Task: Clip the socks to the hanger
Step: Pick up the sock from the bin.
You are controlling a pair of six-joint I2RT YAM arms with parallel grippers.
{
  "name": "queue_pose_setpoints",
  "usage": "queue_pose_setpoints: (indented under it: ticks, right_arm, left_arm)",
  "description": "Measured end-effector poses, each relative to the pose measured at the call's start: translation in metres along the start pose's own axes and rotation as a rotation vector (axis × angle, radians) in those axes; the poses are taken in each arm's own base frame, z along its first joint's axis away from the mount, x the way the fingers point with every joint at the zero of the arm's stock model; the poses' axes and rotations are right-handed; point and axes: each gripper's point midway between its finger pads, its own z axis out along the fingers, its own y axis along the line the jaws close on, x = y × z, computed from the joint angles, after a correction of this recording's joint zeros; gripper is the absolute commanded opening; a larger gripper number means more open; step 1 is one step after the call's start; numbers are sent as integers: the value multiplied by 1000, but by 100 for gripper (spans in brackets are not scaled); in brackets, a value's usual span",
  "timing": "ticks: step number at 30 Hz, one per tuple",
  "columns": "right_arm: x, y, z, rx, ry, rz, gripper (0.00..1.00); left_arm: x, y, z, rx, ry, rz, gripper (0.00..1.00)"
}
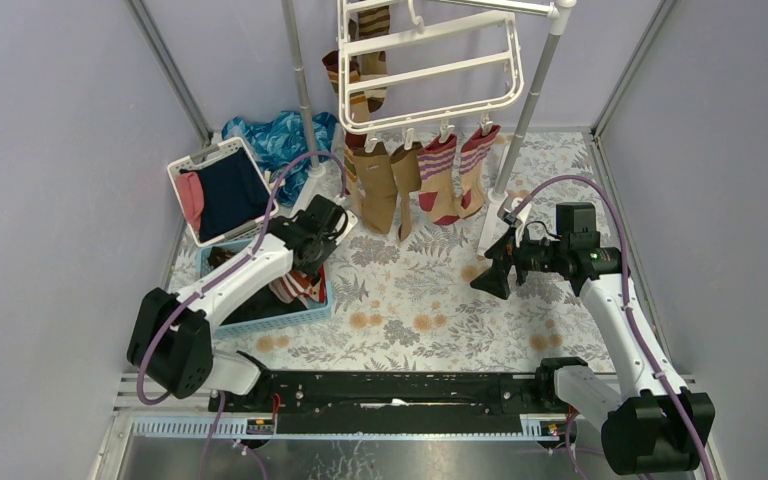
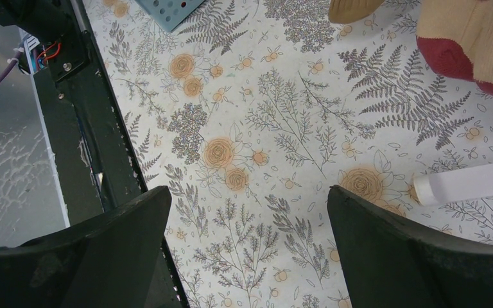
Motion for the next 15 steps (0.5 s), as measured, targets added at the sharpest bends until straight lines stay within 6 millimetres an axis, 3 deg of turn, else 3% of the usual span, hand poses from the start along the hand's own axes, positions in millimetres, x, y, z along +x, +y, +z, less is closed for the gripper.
queue_pose_setpoints:
  ticks: [2,8,15]
  right_arm:
    - [0,0,0,1,0,-1,100]
    - [-1,1,-1,3,-4,-7,100]
    - [-3,1,-2,6,-8,-15,100]
  left_arm:
    - [1,2,-1,-14,2,-5,0]
    - [-6,14,-26,-63,-89,-92,0]
    - [-29,38,-112,-97,-478,-350,0]
